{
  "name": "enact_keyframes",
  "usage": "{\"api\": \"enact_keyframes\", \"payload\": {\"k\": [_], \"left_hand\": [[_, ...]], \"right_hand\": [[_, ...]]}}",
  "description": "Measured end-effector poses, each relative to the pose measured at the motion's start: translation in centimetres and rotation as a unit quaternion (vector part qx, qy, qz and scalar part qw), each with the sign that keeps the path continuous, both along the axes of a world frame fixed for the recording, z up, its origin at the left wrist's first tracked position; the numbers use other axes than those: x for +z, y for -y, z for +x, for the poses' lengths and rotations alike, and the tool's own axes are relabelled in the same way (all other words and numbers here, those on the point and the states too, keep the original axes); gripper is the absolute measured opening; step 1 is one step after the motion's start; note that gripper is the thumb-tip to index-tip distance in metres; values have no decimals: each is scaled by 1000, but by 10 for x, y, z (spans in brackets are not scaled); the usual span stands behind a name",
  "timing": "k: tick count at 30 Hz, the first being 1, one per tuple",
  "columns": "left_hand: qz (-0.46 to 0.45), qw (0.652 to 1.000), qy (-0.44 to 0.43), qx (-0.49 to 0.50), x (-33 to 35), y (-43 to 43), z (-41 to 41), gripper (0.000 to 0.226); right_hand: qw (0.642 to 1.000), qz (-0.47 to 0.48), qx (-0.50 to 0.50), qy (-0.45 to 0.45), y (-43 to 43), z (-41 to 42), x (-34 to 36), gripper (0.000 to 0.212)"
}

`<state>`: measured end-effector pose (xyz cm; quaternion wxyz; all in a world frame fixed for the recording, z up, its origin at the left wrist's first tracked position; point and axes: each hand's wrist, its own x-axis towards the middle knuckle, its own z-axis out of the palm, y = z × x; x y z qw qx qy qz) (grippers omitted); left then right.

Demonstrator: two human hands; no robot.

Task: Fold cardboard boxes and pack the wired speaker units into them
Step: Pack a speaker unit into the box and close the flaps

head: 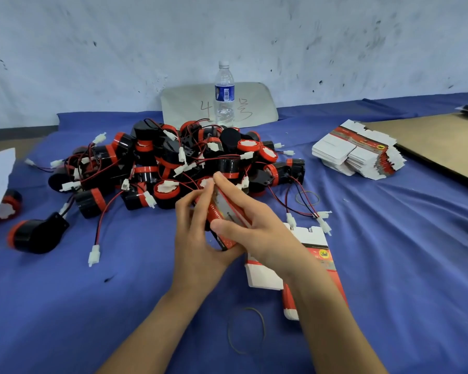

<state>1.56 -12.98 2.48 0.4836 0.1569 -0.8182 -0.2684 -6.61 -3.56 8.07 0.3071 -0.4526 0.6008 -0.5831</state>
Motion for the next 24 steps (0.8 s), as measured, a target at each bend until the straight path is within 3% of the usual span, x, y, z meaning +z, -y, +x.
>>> {"api": "enact_keyframes", "payload": {"k": [4,8,11,14,16,18,21,24], "left_hand": [[30,998,-37,44,0,-6,-4,98],[67,997,-41,-5,0,-7,-4,106],[75,994,-40,-62,3,-2,1,107],[47,994,-55,-88,4,-1,5,77],[89,990,-81,-73,6,-1,5,62],[158,979,-97,-88,10,-2,5,62],[298,932,-118,-169,17,-7,3,72],[306,933,-115,-153,17,-4,2,72]], "right_hand": [[979,38,-133,-150,9,5,-5,85],[951,12,-176,-254,7,1,-6,66],[954,-42,-171,-241,-3,-9,-2,58],[966,-54,-139,-211,-14,-19,1,55],[981,-47,-111,-152,-19,-22,2,54],[987,-42,-88,-125,-19,-23,2,53],[985,-38,-82,-144,-16,-20,0,53],[985,-46,-81,-146,-13,-17,-1,54]]}}
